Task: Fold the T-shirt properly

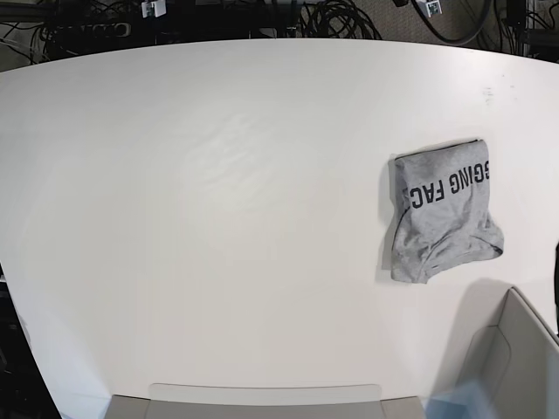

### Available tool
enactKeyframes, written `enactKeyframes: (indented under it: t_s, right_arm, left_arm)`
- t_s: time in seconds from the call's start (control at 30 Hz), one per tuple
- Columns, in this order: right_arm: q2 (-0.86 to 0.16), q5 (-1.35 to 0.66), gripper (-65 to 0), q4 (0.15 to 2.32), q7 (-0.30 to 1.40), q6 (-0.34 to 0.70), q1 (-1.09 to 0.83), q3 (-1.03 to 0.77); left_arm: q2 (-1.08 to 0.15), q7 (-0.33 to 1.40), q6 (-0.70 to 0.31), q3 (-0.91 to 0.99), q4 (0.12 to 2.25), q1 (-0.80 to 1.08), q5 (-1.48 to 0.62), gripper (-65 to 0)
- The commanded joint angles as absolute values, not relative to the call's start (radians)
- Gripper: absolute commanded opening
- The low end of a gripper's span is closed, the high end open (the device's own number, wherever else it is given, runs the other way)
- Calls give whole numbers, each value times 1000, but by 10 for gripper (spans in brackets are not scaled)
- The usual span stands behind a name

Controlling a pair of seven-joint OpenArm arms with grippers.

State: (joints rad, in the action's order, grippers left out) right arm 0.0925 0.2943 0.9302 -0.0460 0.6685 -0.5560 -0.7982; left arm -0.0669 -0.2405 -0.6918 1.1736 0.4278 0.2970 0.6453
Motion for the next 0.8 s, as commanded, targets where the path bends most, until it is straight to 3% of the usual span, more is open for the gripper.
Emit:
enactKeyframes:
  t_s: [0.0,0.07,0.2,0.33,0.43,0.53,0.77]
  right_arm:
    - [59,328,-650,881,-58,679,-535,-831]
    - [-4,384,-650,751,-58,679,-469,-866]
    - [-142,467,-650,472,-58,648,-329,-886]
    - [-225,654,-650,263,-58,351,-214,-877]
    - [-234,852,-650,196,-58,90,-151,-877]
    - [-225,990,-650,186,-58,-68,-127,-877]
    - [-171,1033,-650,185,-54,-79,-107,-878]
  left_arm:
    - [-81,-259,-698,1173,384,295,679,-650]
    - [-102,-306,-688,1173,265,272,750,-650]
    - [-143,-329,-375,1173,62,206,914,-650]
    - [-145,-329,-165,1173,10,179,969,-650]
    - [-145,-329,-136,1173,8,166,997,-650]
    - [-145,-329,-134,1173,8,160,998,-650]
    - [-139,-331,-139,1173,8,125,998,-650]
